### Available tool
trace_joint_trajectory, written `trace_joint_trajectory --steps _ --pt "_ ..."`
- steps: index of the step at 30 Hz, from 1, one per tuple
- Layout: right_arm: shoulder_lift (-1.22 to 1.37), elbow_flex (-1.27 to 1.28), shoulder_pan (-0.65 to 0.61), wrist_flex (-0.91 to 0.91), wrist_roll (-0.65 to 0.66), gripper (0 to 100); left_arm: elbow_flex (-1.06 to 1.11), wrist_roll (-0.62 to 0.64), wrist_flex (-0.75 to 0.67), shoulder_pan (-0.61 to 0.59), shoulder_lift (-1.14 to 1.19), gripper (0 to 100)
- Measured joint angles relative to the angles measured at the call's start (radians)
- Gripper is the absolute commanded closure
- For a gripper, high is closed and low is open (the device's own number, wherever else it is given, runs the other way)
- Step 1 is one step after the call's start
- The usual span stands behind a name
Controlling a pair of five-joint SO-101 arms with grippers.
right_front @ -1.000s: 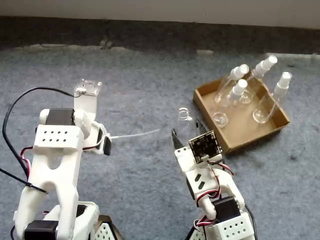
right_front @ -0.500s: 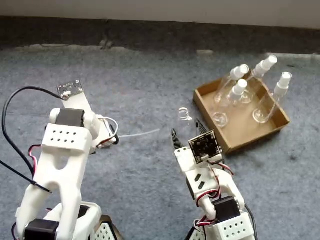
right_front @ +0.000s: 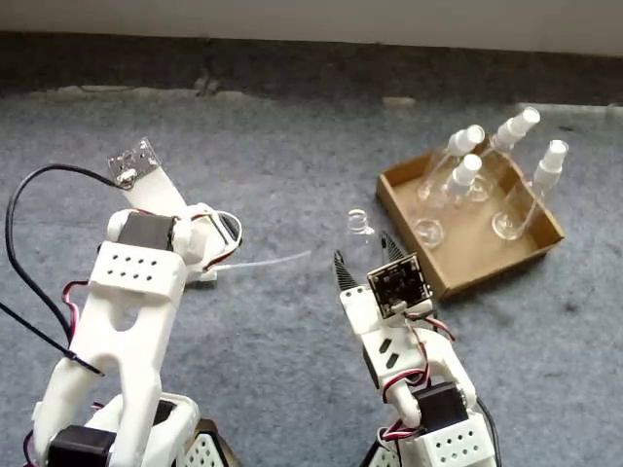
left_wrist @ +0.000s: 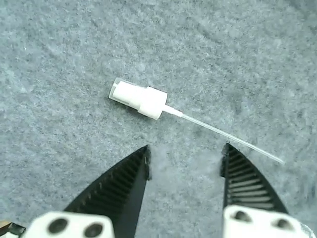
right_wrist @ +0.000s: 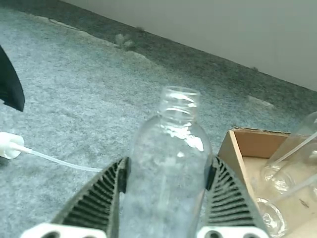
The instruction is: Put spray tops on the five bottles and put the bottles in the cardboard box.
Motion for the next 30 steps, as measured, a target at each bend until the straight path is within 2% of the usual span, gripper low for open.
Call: trace_joint_trajectory --steps 7,12,21,26,30 --pt "0.0 0.0 0.0 0.0 0.0 91.4 0.051 0.008 -0.003 0.0 0.002 82" --pt "0.0 0.0 0.0 0.0 0.0 91.4 0.1 0.147 -0.052 -0.031 0.002 82" --pt "0.0 0.0 0.0 0.0 0.0 91.4 0.117 0.181 -0.118 -0.057 0.002 82" --pt "0.0 0.0 0.0 0.0 0.0 91.4 0.112 0.199 -0.176 -0.061 0.147 82" --pt "0.0 0.0 0.0 0.0 0.0 91.4 0.006 0.203 -0.169 -0.066 0.318 82"
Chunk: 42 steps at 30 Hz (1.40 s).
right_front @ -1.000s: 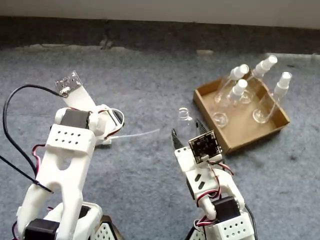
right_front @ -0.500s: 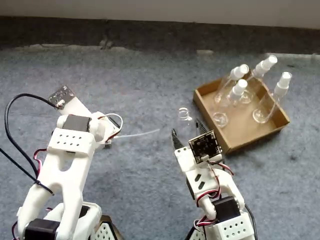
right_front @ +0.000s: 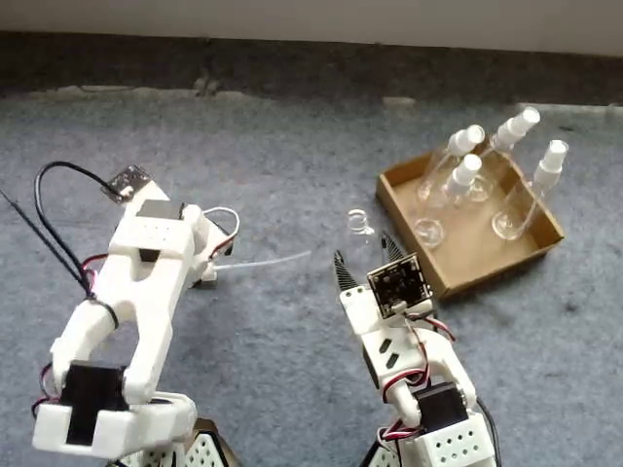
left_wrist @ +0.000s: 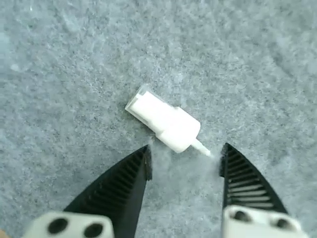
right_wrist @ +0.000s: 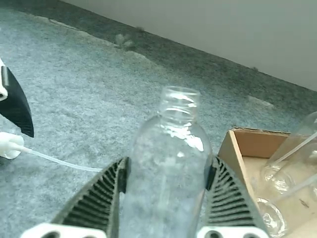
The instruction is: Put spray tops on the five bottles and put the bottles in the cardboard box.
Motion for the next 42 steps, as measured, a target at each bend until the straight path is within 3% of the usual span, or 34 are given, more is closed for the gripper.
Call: trace_joint_trajectory --steps 11,16,28,34,42 --pt "0.0 0.0 0.0 0.0 0.0 91.4 -0.195 0.006 0.046 -0.071 0.301 83" --pt "0.0 0.0 0.0 0.0 0.0 91.4 -0.199 0.006 0.046 -0.08 0.307 100" --pt "0.0 0.0 0.0 0.0 0.0 91.4 -0.21 -0.015 0.044 -0.078 0.313 98" --pt "0.0 0.0 0.0 0.0 0.0 91.4 -0.265 -0.296 0.051 -0.078 0.313 98" --pt "0.0 0.0 0.0 0.002 0.0 91.4 -0.31 -0.985 0.083 -0.078 0.313 98"
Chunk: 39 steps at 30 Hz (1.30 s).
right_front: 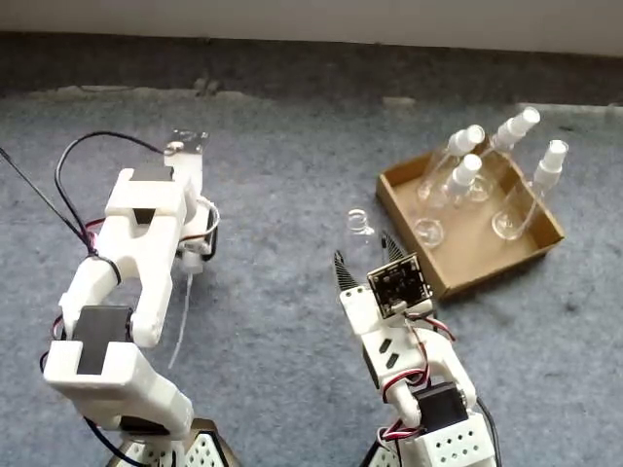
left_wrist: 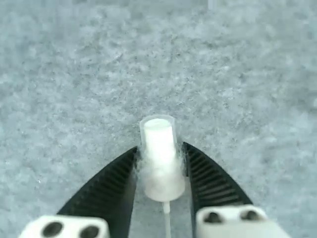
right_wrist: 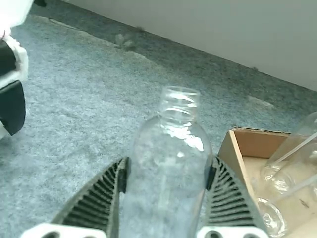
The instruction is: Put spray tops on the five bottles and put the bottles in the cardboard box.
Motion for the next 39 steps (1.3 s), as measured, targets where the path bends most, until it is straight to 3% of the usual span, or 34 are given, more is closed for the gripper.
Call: trace_joint_trajectory --steps 2,5,13,22,35,39 --pt "0.0 0.0 0.0 0.0 0.0 91.4 0.0 -0.149 0.0 0.0 0.002 98" --pt "0.0 0.0 0.0 0.0 0.0 91.4 0.0 -0.222 0.002 0.0 0.003 98" --pt "0.0 0.0 0.0 0.0 0.0 91.4 0.0 -0.212 0.002 0.025 0.003 97" --pt "0.0 0.0 0.0 0.0 0.0 91.4 -0.008 -0.212 0.068 0.025 0.003 74" --pt "0.0 0.0 0.0 0.0 0.0 91.4 -0.008 -0.218 0.106 0.028 -0.003 84" --pt "0.0 0.0 0.0 0.0 0.0 91.4 0.041 -0.218 0.118 0.028 -0.109 84"
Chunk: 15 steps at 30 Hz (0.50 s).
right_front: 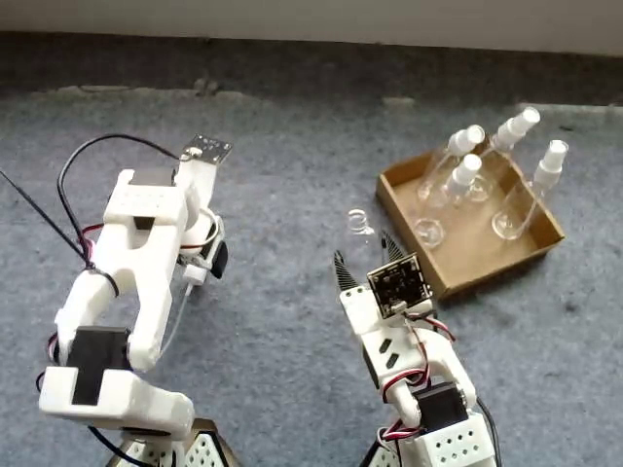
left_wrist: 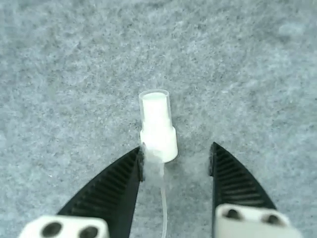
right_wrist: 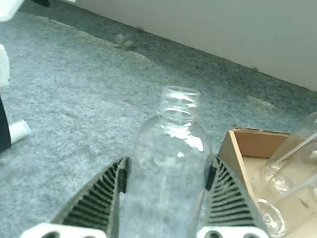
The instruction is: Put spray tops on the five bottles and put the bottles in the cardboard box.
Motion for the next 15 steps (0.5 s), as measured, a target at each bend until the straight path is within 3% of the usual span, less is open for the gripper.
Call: trace_joint_trajectory --steps 7,15 --pt "0.0 0.0 0.0 0.0 0.0 91.4 0.242 0.0 -0.147 0.0 -0.238 84" --pt "0.0 0.0 0.0 0.0 0.0 91.4 0.284 -0.003 -0.233 0.0 -0.232 84"
